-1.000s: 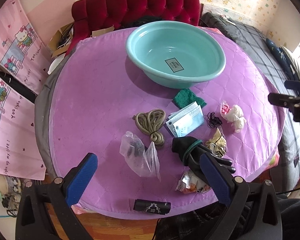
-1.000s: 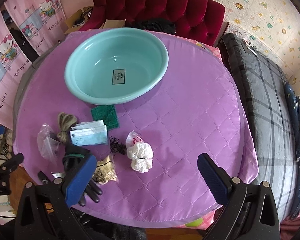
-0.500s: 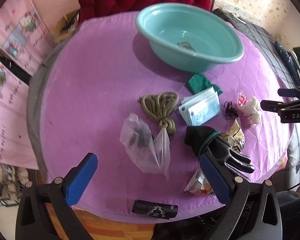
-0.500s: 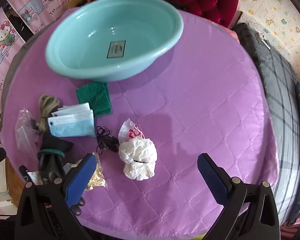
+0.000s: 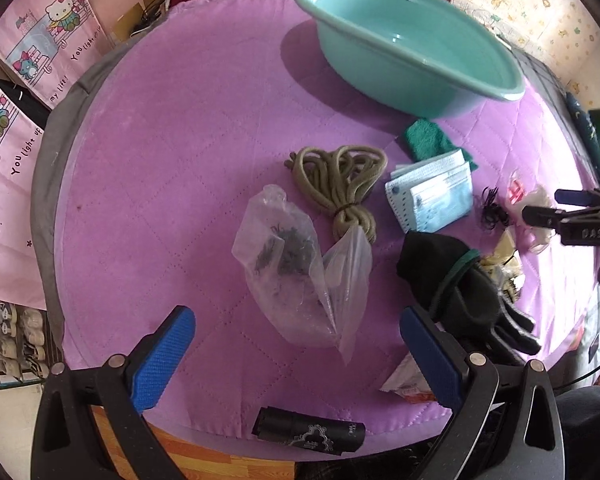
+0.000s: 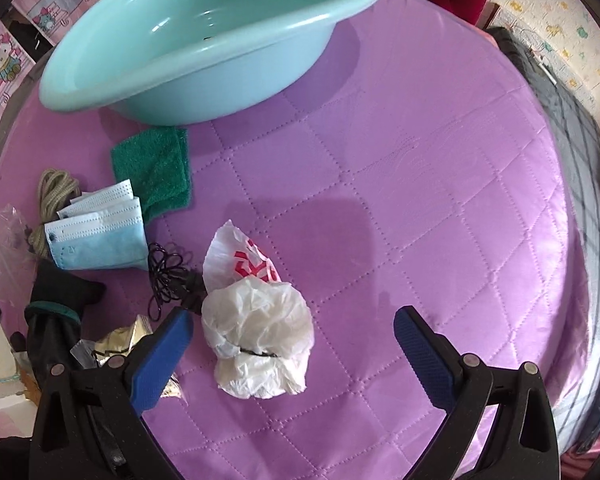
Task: Organize soft objects
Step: 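Grasp the white red-print bag with the right tool while the left tool grasps the clear bag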
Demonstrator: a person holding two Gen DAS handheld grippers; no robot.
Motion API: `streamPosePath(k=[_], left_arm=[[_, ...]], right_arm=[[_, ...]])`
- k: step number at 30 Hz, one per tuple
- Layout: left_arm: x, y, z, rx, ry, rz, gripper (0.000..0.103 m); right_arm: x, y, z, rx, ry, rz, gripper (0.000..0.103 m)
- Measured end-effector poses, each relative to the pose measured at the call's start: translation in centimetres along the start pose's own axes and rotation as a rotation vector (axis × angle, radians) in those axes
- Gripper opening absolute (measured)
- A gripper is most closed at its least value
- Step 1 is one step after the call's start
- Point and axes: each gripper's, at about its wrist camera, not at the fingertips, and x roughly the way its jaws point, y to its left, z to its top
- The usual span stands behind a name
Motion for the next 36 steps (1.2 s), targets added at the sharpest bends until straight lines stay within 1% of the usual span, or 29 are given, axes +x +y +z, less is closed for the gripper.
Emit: streamPosePath(k=[3,6,7,8,9,11,16,17,19,20,21,22,23,24,27,32,33,34,36], left_arm=[[0.7,0.1,0.1,0.013,0.003,0.01,0.103],[1.0,0.2,0.1,0.01,0.001,0.008,0.103],[1.0,0.2,0.2,0.007,0.0,0.004,0.103],[1.2,0.4,0.3,0.001,0.0,-0.001,0.103],[1.4,0.5,0.3,-0.003,0.002,-0.003,0.103],[1.6,0.7,0.3,-0.007,0.001,-0.008,0.103],[1.9,0.5,0.9,0.008,-0.007,-0.017,0.103],[2.0,0.4,1.0,0.017,-0.013,-0.019,0.101],[2.4,0.2,1.3,0.026,-0.014,-0.016,0.088],[2.6,0.1,1.4,0.029,-0.011,-0.017,0.07],[2.8,0.1,1.4,0.039,0.0,-0.025,0.055],[3.0,0.0,1.5,0.045,0.003,-0.033,0.053],[3.0,-0.2,1.5,0.058,0.002,-0.052,0.045],[2.9,-0.3,1.6,0.069,-0.001,-0.068,0.04],[2.7,-0.7,1.5,0.082,-0.025,-0.09,0.035],[2.3,-0.8,1.0,0.086,-0.019,-0.103,0.034],[1.9,-0.9,0.8,0.086,-0.019,-0.102,0.034],[1.2,-1.0,0.4,0.087,-0.02,-0.103,0.034],[0.7,-1.0,0.3,0.092,-0.023,-0.108,0.034]], right_arm=[[0.8,-0.3,0.5,0.011,-0.001,0.045,0.092],[1.3,-0.2,0.6,0.011,0.007,0.07,0.075],[1.4,-0.1,0.6,0.01,0.01,0.079,0.055],[1.6,-0.1,0.6,0.011,0.015,0.091,0.039],[1.8,0.0,0.5,0.014,0.022,0.113,0.04],[2.1,0.2,0.2,0.02,0.025,0.13,0.037],[1.0,0.7,-0.7,0.008,-0.005,0.114,0.036],[0.8,0.8,-0.9,0.009,-0.013,0.11,0.036],[0.2,0.6,-1.1,0.021,-0.019,0.108,0.036],[0.2,0.7,-1.5,0.028,-0.024,0.109,0.036],[0.2,0.9,-1.8,0.037,-0.027,0.109,0.036],[0.1,0.9,-1.9,0.041,-0.03,0.109,0.036],[-0.1,0.9,-2.0,0.043,-0.033,0.108,0.036],[0.0,0.7,-2.7,0.047,-0.04,0.104,0.036],[-0.8,0.6,-3.1,0.068,-0.044,0.098,0.036],[-1.2,0.9,-4.0,0.072,-0.057,0.087,0.036],[-2.3,0.7,-3.8,0.073,-0.058,0.089,0.036],[-3.1,0.6,-4.4,0.074,-0.061,0.089,0.036],[-3.6,0.8,-4.8,0.076,-0.068,0.085,0.036]])
